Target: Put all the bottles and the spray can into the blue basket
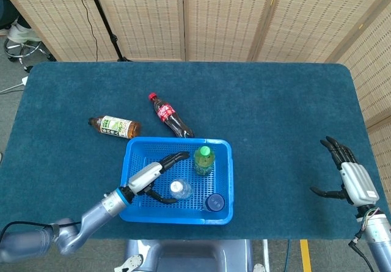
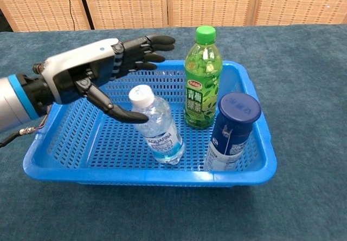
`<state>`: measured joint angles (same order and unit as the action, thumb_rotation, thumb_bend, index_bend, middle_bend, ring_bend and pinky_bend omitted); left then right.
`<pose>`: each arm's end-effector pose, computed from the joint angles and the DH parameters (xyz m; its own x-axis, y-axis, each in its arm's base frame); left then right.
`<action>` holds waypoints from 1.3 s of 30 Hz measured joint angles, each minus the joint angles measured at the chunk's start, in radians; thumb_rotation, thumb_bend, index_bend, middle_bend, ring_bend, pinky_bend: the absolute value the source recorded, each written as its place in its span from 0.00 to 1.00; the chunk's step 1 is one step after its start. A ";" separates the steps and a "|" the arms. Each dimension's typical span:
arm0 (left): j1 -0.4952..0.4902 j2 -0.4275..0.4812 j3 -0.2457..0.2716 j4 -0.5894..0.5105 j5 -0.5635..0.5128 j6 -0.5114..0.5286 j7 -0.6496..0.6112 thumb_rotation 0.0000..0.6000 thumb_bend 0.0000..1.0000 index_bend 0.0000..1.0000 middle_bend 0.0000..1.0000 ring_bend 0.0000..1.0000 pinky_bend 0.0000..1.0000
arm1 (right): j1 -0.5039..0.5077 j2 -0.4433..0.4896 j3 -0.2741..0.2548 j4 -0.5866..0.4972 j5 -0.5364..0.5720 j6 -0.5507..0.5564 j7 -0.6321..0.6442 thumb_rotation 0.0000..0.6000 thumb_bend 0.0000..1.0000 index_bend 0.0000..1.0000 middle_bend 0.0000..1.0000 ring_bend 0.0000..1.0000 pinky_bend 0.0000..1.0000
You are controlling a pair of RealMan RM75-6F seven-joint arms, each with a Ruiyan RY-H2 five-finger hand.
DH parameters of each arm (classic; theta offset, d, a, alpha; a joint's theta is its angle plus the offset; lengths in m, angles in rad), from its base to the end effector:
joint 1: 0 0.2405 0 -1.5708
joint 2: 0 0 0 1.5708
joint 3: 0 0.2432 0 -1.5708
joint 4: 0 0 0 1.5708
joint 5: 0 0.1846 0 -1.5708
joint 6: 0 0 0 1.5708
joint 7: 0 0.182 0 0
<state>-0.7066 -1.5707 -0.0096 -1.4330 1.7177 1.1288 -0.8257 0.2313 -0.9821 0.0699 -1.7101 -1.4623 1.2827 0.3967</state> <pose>-0.0870 0.2915 -0.0212 -0.2000 0.6805 0.7049 0.7434 -0.3633 0.5616 -0.2630 -0.2567 0.1815 0.0564 -0.1521 0.9868 -0.9973 -0.0560 0.0484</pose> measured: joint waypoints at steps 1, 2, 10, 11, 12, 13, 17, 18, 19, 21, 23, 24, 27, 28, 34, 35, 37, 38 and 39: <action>0.005 0.018 0.001 -0.010 0.001 0.015 0.003 1.00 0.12 0.00 0.00 0.00 0.00 | 0.000 0.001 0.000 -0.002 -0.002 0.001 0.000 1.00 0.00 0.00 0.00 0.00 0.00; 0.013 0.044 0.001 -0.024 0.001 0.038 0.010 1.00 0.12 0.00 0.00 0.00 0.00 | -0.001 0.001 0.000 -0.003 -0.003 0.001 0.000 1.00 0.00 0.00 0.00 0.00 0.00; 0.083 0.281 -0.019 -0.140 -0.068 0.118 0.203 1.00 0.05 0.00 0.00 0.00 0.00 | -0.003 0.004 -0.003 -0.014 -0.016 0.003 -0.006 1.00 0.00 0.00 0.00 0.00 0.00; 0.092 0.319 -0.024 -0.162 -0.094 0.117 0.257 1.00 0.05 0.00 0.00 0.00 0.00 | -0.003 0.004 -0.003 -0.016 -0.018 0.004 -0.007 1.00 0.00 0.00 0.00 0.00 0.00; 0.097 0.348 -0.029 -0.177 -0.117 0.114 0.301 1.00 0.05 0.00 0.00 0.00 0.00 | -0.004 0.004 -0.003 -0.017 -0.020 0.004 -0.008 1.00 0.00 0.00 0.00 0.00 0.00; 0.102 0.376 -0.033 -0.194 -0.143 0.109 0.346 1.00 0.05 0.00 0.00 0.00 0.00 | -0.003 0.004 -0.003 -0.018 -0.021 0.005 -0.010 1.00 0.00 0.00 0.00 0.00 0.00; 0.112 0.483 -0.053 -0.244 -0.291 0.048 0.555 1.00 0.05 0.00 0.00 0.00 0.00 | -0.003 0.004 -0.003 -0.022 -0.023 0.004 -0.012 1.00 0.00 0.00 0.00 0.00 0.00; 0.111 0.496 -0.057 -0.246 -0.325 0.026 0.595 1.00 0.05 0.00 0.00 0.00 0.00 | -0.003 0.005 -0.003 -0.022 -0.023 0.004 -0.012 1.00 0.00 0.00 0.00 0.00 0.00; 0.110 0.506 -0.060 -0.244 -0.358 0.001 0.631 1.00 0.05 0.00 0.00 0.00 0.00 | -0.003 0.005 -0.003 -0.022 -0.023 0.003 -0.012 1.00 0.00 0.00 0.00 0.00 0.00; 0.100 0.511 -0.065 -0.223 -0.422 -0.061 0.701 1.00 0.05 0.00 0.00 0.00 0.00 | -0.003 0.005 -0.003 -0.022 -0.021 0.001 -0.012 1.00 0.00 0.00 0.00 0.00 0.00; 0.087 0.499 -0.069 -0.177 -0.472 -0.116 0.744 1.00 0.05 0.00 0.00 0.00 0.00 | -0.002 0.006 -0.002 -0.021 -0.018 -0.001 -0.011 1.00 0.00 0.00 0.00 0.00 0.00; 0.080 0.489 -0.070 -0.153 -0.490 -0.139 0.759 1.00 0.05 0.00 0.00 0.00 0.00 | -0.002 0.006 -0.002 -0.020 -0.017 -0.003 -0.011 1.00 0.00 0.00 0.00 0.00 0.00; 0.055 0.442 -0.074 -0.066 -0.539 -0.211 0.802 1.00 0.05 0.00 0.00 0.00 0.00 | 0.000 0.005 0.000 -0.019 -0.013 -0.006 -0.011 1.00 0.00 0.00 0.00 0.00 0.00; 0.047 0.424 -0.075 -0.040 -0.549 -0.228 0.812 1.00 0.04 0.00 0.00 0.00 0.00 | 0.000 0.005 0.001 -0.018 -0.010 -0.008 -0.011 1.00 0.00 0.00 0.00 0.00 0.00; -0.008 0.292 -0.089 0.132 -0.602 -0.328 0.856 1.00 0.04 0.00 0.00 0.00 0.00 | 0.002 0.002 0.005 -0.014 0.005 -0.017 -0.017 1.00 0.00 0.00 0.00 0.00 0.00; -0.021 0.265 -0.093 0.165 -0.608 -0.352 0.857 1.00 0.04 0.00 0.00 0.00 0.00 | 0.003 0.002 0.006 -0.013 0.007 -0.019 -0.019 1.00 0.00 0.00 0.00 0.00 0.00; -0.038 0.228 -0.097 0.211 -0.615 -0.389 0.855 1.00 0.04 0.00 0.00 0.00 0.00 | 0.005 0.000 0.006 -0.012 0.011 -0.025 -0.022 1.00 0.00 0.00 0.00 0.00 0.00; -0.047 0.208 -0.099 0.239 -0.617 -0.407 0.853 1.00 0.04 0.00 0.00 0.00 0.00 | 0.006 0.000 0.006 -0.011 0.013 -0.028 -0.023 1.00 0.00 0.00 0.00 0.00 0.00; -0.054 0.193 -0.100 0.259 -0.617 -0.417 0.852 1.00 0.04 0.00 0.00 0.00 0.00 | 0.007 -0.001 0.006 -0.010 0.014 -0.032 -0.024 1.00 0.00 0.00 0.00 0.00 0.00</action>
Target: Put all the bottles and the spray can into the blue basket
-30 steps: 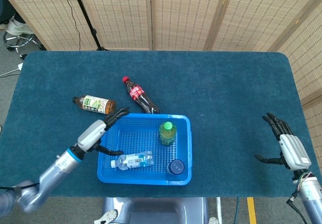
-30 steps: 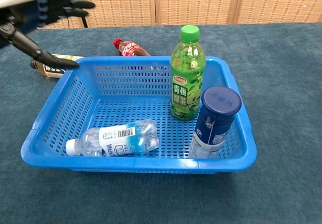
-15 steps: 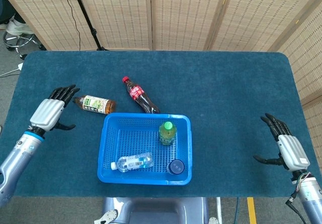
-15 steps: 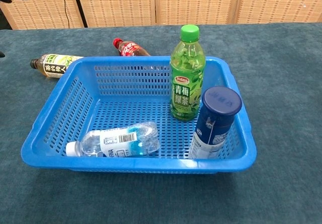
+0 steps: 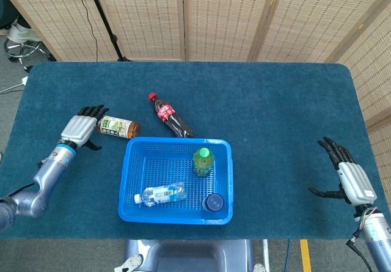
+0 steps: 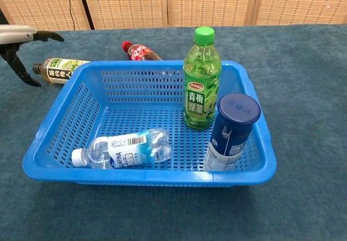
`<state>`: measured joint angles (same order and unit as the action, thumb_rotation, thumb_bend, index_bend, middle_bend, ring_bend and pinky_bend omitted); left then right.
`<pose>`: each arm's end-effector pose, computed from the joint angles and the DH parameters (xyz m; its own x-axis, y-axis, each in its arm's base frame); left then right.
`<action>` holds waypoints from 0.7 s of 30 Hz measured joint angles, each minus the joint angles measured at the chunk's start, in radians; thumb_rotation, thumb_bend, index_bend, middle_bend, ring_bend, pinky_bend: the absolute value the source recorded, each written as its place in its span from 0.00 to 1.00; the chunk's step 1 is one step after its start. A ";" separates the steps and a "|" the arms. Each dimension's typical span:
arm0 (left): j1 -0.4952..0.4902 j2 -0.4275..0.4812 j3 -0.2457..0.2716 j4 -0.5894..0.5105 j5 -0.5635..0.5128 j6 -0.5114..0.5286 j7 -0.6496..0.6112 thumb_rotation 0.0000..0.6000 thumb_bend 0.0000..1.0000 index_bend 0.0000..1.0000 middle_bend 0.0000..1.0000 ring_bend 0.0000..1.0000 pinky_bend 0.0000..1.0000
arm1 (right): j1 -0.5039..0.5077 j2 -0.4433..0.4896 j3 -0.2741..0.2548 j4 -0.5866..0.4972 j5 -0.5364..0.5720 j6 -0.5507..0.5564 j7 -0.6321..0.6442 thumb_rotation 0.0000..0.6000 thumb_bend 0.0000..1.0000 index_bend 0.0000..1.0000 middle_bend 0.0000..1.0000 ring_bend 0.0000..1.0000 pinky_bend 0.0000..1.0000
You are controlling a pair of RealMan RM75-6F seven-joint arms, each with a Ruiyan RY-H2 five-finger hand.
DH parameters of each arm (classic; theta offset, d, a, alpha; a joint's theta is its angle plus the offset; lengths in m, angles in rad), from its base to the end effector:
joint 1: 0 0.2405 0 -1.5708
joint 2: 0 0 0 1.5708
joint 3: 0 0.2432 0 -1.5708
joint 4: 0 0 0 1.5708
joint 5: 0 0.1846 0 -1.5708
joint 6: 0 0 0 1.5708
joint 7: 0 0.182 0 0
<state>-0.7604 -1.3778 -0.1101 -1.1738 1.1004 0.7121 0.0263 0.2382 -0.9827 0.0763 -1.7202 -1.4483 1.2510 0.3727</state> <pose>-0.2399 0.4156 0.0623 0.4961 0.3597 0.7903 0.8677 -0.1730 -0.4659 -0.2629 -0.2588 0.1769 0.0676 -0.1722 0.9827 -0.9971 -0.0462 0.0605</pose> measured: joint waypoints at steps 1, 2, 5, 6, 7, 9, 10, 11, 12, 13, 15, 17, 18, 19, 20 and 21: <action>-0.007 -0.014 -0.001 0.020 -0.001 -0.010 -0.001 1.00 0.04 0.00 0.00 0.00 0.00 | 0.002 -0.001 0.001 0.002 0.003 -0.005 -0.002 1.00 0.00 0.00 0.00 0.00 0.00; -0.016 -0.034 -0.002 0.046 -0.002 -0.027 -0.001 1.00 0.04 0.00 0.00 0.00 0.00 | 0.003 -0.002 0.001 0.003 0.005 -0.008 -0.002 1.00 0.00 0.00 0.00 0.00 0.00; -0.039 -0.085 -0.007 0.113 -0.007 -0.063 0.000 1.00 0.04 0.00 0.00 0.00 0.00 | 0.007 -0.004 0.004 0.006 0.013 -0.016 0.000 1.00 0.00 0.00 0.00 0.00 0.00; -0.045 -0.099 -0.009 0.132 -0.009 -0.072 0.000 1.00 0.04 0.00 0.00 0.00 0.00 | 0.007 -0.004 0.004 0.006 0.013 -0.017 0.001 1.00 0.00 0.00 0.00 0.00 0.00; -0.051 -0.112 -0.011 0.150 -0.012 -0.081 0.001 1.00 0.05 0.00 0.00 0.00 0.00 | 0.007 -0.004 0.005 0.006 0.013 -0.017 0.005 1.00 0.00 0.00 0.00 0.00 0.00; -0.065 -0.141 -0.015 0.189 -0.016 -0.098 0.007 1.00 0.07 0.00 0.00 0.00 0.04 | 0.007 -0.002 0.006 0.008 0.014 -0.017 0.010 1.00 0.00 0.00 0.00 0.00 0.00; -0.071 -0.154 -0.017 0.204 -0.016 -0.102 0.010 1.00 0.10 0.03 0.00 0.01 0.10 | 0.006 -0.002 0.008 0.010 0.016 -0.015 0.012 1.00 0.00 0.00 0.00 0.00 0.00; -0.077 -0.172 -0.020 0.223 -0.016 -0.103 0.012 1.00 0.14 0.09 0.03 0.05 0.18 | 0.006 -0.002 0.009 0.011 0.017 -0.015 0.014 1.00 0.00 0.00 0.00 0.00 0.00; -0.080 -0.185 -0.023 0.235 -0.016 -0.102 0.014 1.00 0.17 0.14 0.05 0.09 0.22 | 0.006 -0.001 0.009 0.012 0.017 -0.015 0.016 1.00 0.00 0.00 0.00 0.00 0.00; -0.084 -0.196 -0.026 0.246 -0.014 -0.099 0.016 1.00 0.21 0.24 0.12 0.17 0.30 | 0.006 -0.001 0.010 0.014 0.017 -0.015 0.018 1.00 0.00 0.00 0.00 0.00 0.00; -0.090 -0.224 -0.031 0.272 -0.011 -0.088 0.023 1.00 0.24 0.36 0.22 0.25 0.38 | 0.006 -0.001 0.010 0.015 0.017 -0.017 0.018 1.00 0.00 0.00 0.00 0.00 0.00; -0.095 -0.245 -0.036 0.294 -0.008 -0.077 0.037 1.00 0.27 0.49 0.32 0.33 0.48 | 0.007 0.000 0.010 0.015 0.015 -0.018 0.017 1.00 0.00 0.00 0.00 0.00 0.00; -0.098 -0.253 -0.038 0.300 -0.006 -0.071 0.042 1.00 0.29 0.53 0.36 0.37 0.52 | 0.007 0.001 0.010 0.014 0.014 -0.018 0.018 1.00 0.00 0.00 0.00 0.00 0.00; -0.099 -0.259 -0.042 0.303 -0.005 -0.063 0.044 1.00 0.31 0.59 0.41 0.41 0.56 | 0.007 0.002 0.011 0.014 0.013 -0.016 0.020 1.00 0.00 0.00 0.00 0.00 0.00; -0.101 -0.265 -0.046 0.306 -0.002 -0.052 0.046 1.00 0.33 0.64 0.47 0.46 0.59 | 0.007 0.002 0.012 0.014 0.012 -0.015 0.020 1.00 0.00 0.00 0.00 0.00 0.00; -0.101 -0.268 -0.049 0.307 0.000 -0.042 0.047 1.00 0.35 0.67 0.50 0.48 0.61 | 0.007 0.003 0.012 0.014 0.012 -0.013 0.021 1.00 0.00 0.00 0.00 0.00 0.00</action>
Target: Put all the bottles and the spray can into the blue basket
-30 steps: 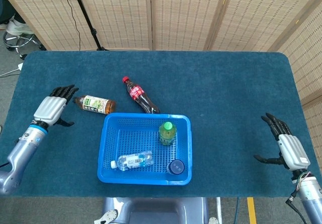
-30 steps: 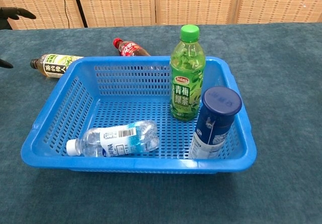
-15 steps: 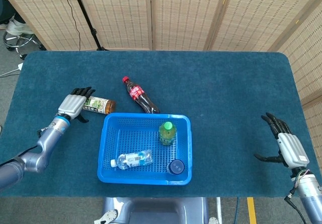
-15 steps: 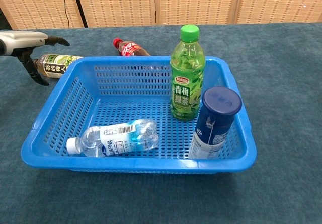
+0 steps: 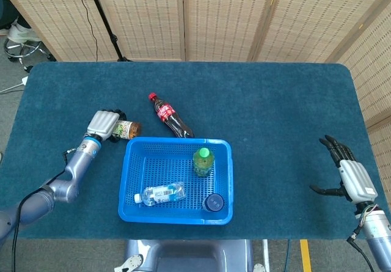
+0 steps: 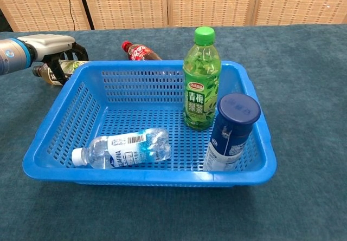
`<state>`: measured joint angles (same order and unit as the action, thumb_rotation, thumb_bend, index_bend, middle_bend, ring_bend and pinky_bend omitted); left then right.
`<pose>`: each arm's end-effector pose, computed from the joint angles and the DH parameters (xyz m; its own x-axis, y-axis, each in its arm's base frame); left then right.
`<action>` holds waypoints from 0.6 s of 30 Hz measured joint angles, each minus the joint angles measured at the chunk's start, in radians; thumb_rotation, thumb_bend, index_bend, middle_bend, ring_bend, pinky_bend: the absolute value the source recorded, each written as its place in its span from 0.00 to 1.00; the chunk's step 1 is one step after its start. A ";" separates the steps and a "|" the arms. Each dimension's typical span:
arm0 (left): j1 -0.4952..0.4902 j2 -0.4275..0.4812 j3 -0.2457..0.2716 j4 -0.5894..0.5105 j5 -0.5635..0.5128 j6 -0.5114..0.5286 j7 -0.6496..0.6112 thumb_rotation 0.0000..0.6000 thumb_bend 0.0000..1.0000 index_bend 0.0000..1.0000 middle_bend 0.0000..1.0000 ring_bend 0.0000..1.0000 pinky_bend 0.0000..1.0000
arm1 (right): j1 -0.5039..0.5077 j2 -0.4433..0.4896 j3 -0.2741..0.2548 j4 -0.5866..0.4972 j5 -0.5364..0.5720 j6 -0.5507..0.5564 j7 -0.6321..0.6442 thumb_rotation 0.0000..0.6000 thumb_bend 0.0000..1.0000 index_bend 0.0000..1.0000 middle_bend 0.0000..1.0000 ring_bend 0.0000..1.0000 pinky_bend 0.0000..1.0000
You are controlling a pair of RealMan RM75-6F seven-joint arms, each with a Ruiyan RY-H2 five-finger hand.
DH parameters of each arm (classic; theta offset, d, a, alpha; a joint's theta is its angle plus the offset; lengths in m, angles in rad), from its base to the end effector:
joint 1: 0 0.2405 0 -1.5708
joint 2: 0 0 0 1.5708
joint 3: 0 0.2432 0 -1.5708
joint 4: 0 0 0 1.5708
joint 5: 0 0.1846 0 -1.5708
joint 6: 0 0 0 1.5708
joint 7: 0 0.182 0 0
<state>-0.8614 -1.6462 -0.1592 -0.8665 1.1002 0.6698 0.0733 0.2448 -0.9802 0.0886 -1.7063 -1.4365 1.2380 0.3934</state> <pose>-0.2098 0.4497 0.0063 0.5473 0.3087 0.7779 0.8369 -0.2143 -0.5037 -0.2651 -0.2636 0.1802 0.0586 -0.1659 0.9844 -0.9979 -0.0387 0.0529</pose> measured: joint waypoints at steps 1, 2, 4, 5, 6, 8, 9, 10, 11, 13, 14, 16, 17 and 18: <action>0.000 -0.003 -0.003 0.001 0.002 0.011 0.000 1.00 0.37 0.70 0.52 0.51 0.63 | -0.001 0.001 0.000 0.000 0.000 0.001 0.001 1.00 0.00 0.00 0.00 0.00 0.00; 0.001 -0.005 -0.009 0.000 0.007 0.027 -0.002 1.00 0.38 0.72 0.54 0.52 0.64 | -0.001 0.001 0.000 0.000 0.000 0.001 0.003 1.00 0.00 0.00 0.00 0.00 0.00; 0.005 -0.003 -0.018 -0.009 0.016 0.055 -0.013 1.00 0.38 0.73 0.55 0.53 0.65 | -0.002 0.002 0.000 0.001 0.000 0.000 0.005 1.00 0.00 0.00 0.00 0.00 0.00; 0.009 0.004 -0.023 -0.022 0.022 0.070 -0.026 1.00 0.38 0.74 0.55 0.53 0.65 | -0.002 0.003 -0.001 0.000 -0.001 0.000 0.005 1.00 0.00 0.00 0.00 0.00 0.00; 0.012 0.011 -0.027 -0.034 0.027 0.079 -0.038 1.00 0.38 0.74 0.55 0.53 0.65 | -0.002 0.003 -0.001 0.000 -0.002 0.000 0.005 1.00 0.00 0.00 0.00 0.00 0.00; 0.021 0.037 -0.036 -0.071 0.044 0.103 -0.070 1.00 0.38 0.74 0.55 0.53 0.65 | -0.002 0.003 -0.002 -0.001 -0.005 0.000 0.005 1.00 0.00 0.00 0.00 0.00 0.00; 0.025 0.051 -0.040 -0.090 0.053 0.116 -0.085 1.00 0.38 0.74 0.55 0.54 0.65 | -0.002 0.004 -0.002 -0.002 -0.006 0.000 0.005 1.00 0.00 0.00 0.00 0.00 0.00; 0.030 0.069 -0.044 -0.111 0.064 0.133 -0.101 1.00 0.38 0.74 0.55 0.54 0.65 | -0.002 0.004 -0.003 -0.003 -0.007 0.000 0.005 1.00 0.00 0.00 0.00 0.00 0.00; 0.038 0.095 -0.049 -0.144 0.082 0.160 -0.122 1.00 0.38 0.74 0.55 0.54 0.65 | -0.002 0.004 -0.003 -0.004 -0.009 -0.001 0.004 1.00 0.00 0.00 0.00 0.00 0.00; 0.052 0.141 -0.055 -0.206 0.116 0.209 -0.154 1.00 0.38 0.73 0.55 0.54 0.65 | -0.001 0.004 -0.004 -0.007 -0.010 -0.001 0.002 1.00 0.00 0.00 0.00 0.00 0.00; 0.063 0.174 -0.058 -0.252 0.144 0.245 -0.175 1.00 0.38 0.73 0.55 0.54 0.65 | -0.001 0.004 -0.004 -0.007 -0.010 -0.001 0.001 1.00 0.00 0.00 0.00 0.00 0.00; 0.078 0.222 -0.060 -0.327 0.192 0.301 -0.203 1.00 0.38 0.73 0.55 0.54 0.65 | -0.001 0.004 -0.003 -0.010 -0.010 0.001 -0.002 1.00 0.00 0.00 0.00 0.00 0.00; 0.088 0.253 -0.060 -0.377 0.228 0.337 -0.220 1.00 0.38 0.73 0.55 0.54 0.65 | -0.002 0.004 -0.003 -0.011 -0.010 0.002 -0.003 1.00 0.00 0.00 0.00 0.00 0.00; 0.094 0.274 -0.058 -0.416 0.258 0.361 -0.229 1.00 0.38 0.73 0.55 0.54 0.65 | -0.002 0.004 -0.002 -0.012 -0.010 0.003 -0.004 1.00 0.00 0.00 0.00 0.00 0.00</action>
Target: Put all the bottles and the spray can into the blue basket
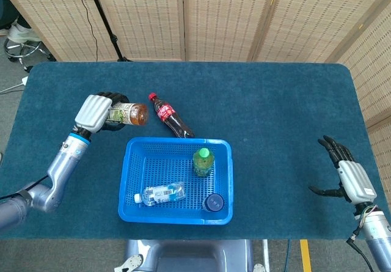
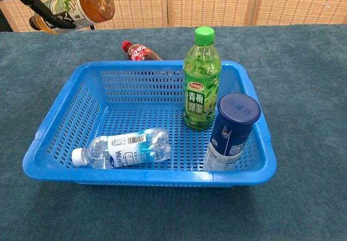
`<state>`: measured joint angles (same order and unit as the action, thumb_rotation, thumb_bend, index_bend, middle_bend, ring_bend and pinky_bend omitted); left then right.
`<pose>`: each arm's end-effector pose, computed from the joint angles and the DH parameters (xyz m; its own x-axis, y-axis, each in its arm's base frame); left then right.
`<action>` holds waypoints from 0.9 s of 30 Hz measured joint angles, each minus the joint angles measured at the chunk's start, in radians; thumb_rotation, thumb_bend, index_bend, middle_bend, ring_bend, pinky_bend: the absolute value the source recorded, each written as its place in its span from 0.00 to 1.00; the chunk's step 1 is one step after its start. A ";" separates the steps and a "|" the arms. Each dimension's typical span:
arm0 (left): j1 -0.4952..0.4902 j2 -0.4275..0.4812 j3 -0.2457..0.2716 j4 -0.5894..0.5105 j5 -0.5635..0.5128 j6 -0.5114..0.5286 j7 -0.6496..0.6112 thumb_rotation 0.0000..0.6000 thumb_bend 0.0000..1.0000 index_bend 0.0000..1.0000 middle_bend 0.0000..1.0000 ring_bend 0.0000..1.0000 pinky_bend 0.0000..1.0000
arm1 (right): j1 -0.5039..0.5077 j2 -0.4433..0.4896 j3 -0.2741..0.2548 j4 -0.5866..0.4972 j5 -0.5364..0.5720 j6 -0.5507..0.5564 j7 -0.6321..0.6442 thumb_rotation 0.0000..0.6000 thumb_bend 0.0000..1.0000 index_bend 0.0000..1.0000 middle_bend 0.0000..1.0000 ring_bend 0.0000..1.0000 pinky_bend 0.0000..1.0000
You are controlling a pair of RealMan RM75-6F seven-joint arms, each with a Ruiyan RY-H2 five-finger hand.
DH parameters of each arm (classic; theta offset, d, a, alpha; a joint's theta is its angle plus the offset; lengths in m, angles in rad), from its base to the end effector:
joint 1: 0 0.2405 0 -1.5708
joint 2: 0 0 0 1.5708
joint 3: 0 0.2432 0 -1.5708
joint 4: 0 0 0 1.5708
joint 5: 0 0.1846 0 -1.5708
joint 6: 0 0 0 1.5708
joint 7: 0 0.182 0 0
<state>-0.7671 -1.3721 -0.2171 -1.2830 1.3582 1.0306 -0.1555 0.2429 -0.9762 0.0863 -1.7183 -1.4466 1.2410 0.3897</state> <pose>-0.1388 0.4178 0.0961 0.3139 0.0617 0.9474 0.8731 -0.4109 -0.2625 -0.2619 -0.2620 0.1793 0.0582 -0.1709 0.9836 -0.9976 -0.0476 0.0508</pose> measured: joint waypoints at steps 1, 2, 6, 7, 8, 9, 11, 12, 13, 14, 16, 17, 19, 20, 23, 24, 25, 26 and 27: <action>0.006 0.020 0.003 -0.040 0.032 0.021 -0.006 1.00 0.38 0.73 0.55 0.54 0.65 | -0.001 0.001 0.000 -0.003 0.000 0.002 -0.002 1.00 0.00 0.00 0.00 0.00 0.00; 0.014 0.052 0.011 -0.108 0.087 0.052 -0.012 1.00 0.38 0.73 0.55 0.54 0.65 | -0.002 0.001 0.000 -0.004 0.000 0.003 -0.003 1.00 0.00 0.00 0.00 0.00 0.00; 0.026 0.104 0.038 -0.248 0.204 0.106 -0.009 1.00 0.38 0.73 0.55 0.54 0.65 | -0.002 0.005 -0.001 -0.009 -0.005 0.004 -0.002 1.00 0.00 0.00 0.00 0.00 0.00; 0.027 0.108 0.046 -0.268 0.230 0.118 -0.004 1.00 0.38 0.73 0.55 0.54 0.65 | -0.003 0.006 -0.002 -0.009 -0.005 0.004 -0.001 1.00 0.00 0.00 0.00 0.00 0.00; 0.027 0.107 0.058 -0.282 0.263 0.131 0.005 1.00 0.38 0.73 0.55 0.54 0.65 | -0.003 0.006 -0.002 -0.008 -0.005 0.004 0.000 1.00 0.00 0.00 0.00 0.00 0.00; 0.026 0.102 0.069 -0.285 0.287 0.138 0.013 1.00 0.38 0.73 0.55 0.54 0.65 | -0.003 0.006 -0.002 -0.008 -0.004 0.003 0.001 1.00 0.00 0.00 0.00 0.00 0.00; 0.020 0.078 0.102 -0.284 0.334 0.137 0.042 1.00 0.38 0.73 0.55 0.54 0.65 | -0.003 0.008 -0.001 -0.006 -0.002 0.002 0.007 1.00 0.00 0.00 0.00 0.00 0.00; 0.017 0.068 0.114 -0.283 0.345 0.132 0.057 1.00 0.38 0.73 0.55 0.54 0.65 | -0.003 0.009 -0.001 -0.005 -0.001 0.002 0.008 1.00 0.00 0.00 0.00 0.00 0.00; 0.014 0.060 0.123 -0.283 0.351 0.124 0.071 1.00 0.38 0.73 0.55 0.54 0.65 | -0.004 0.010 0.000 -0.004 -0.001 0.004 0.009 1.00 0.00 0.00 0.00 0.00 0.00; 0.009 0.050 0.132 -0.281 0.355 0.108 0.090 1.00 0.38 0.73 0.55 0.54 0.65 | -0.004 0.011 0.000 -0.004 -0.001 0.005 0.011 1.00 0.00 0.00 0.00 0.00 0.00; 0.004 0.030 0.144 -0.275 0.358 0.088 0.120 1.00 0.38 0.72 0.55 0.53 0.65 | -0.005 0.012 0.001 -0.004 0.000 0.005 0.013 1.00 0.00 0.00 0.00 0.00 0.00; 0.002 0.017 0.151 -0.267 0.358 0.078 0.139 1.00 0.38 0.72 0.55 0.53 0.65 | -0.005 0.012 0.001 -0.003 0.001 0.004 0.014 1.00 0.00 0.00 0.00 0.00 0.00; 0.000 -0.007 0.159 -0.251 0.355 0.063 0.156 1.00 0.37 0.68 0.52 0.49 0.63 | -0.004 0.013 0.002 -0.002 0.004 0.001 0.015 1.00 0.00 0.00 0.00 0.00 0.00; -0.001 -0.025 0.162 -0.236 0.353 0.058 0.166 1.00 0.35 0.59 0.44 0.42 0.56 | -0.003 0.013 0.002 -0.001 0.005 0.000 0.016 1.00 0.00 0.00 0.00 0.00 0.00; -0.004 -0.062 0.173 -0.202 0.345 0.043 0.193 1.00 0.19 0.11 0.06 0.06 0.15 | -0.002 0.014 0.002 0.000 0.006 -0.004 0.014 1.00 0.00 0.00 0.00 0.00 0.00; -0.006 -0.063 0.176 -0.201 0.339 0.029 0.195 1.00 0.15 0.03 0.01 0.01 0.07 | -0.002 0.014 0.002 0.000 0.006 -0.004 0.014 1.00 0.00 0.00 0.00 0.00 0.00; -0.009 -0.061 0.179 -0.205 0.331 0.011 0.196 1.00 0.10 0.00 0.00 0.00 0.01 | -0.002 0.014 0.002 -0.001 0.007 -0.004 0.014 1.00 0.00 0.00 0.00 0.00 0.00; -0.013 -0.054 0.182 -0.217 0.316 -0.019 0.199 1.00 0.07 0.00 0.00 0.00 0.00 | -0.003 0.014 0.002 -0.002 0.008 -0.004 0.013 1.00 0.00 0.00 0.00 0.00 0.00; -0.017 -0.047 0.184 -0.229 0.302 -0.044 0.202 1.00 0.06 0.00 0.00 0.00 0.00 | -0.003 0.014 0.003 -0.002 0.009 -0.004 0.012 1.00 0.00 0.00 0.00 0.00 0.00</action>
<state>-0.7840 -1.4187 -0.0335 -1.5120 1.6604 0.9870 0.0462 0.2402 -0.9620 0.0888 -1.7205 -1.4380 1.2373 0.4014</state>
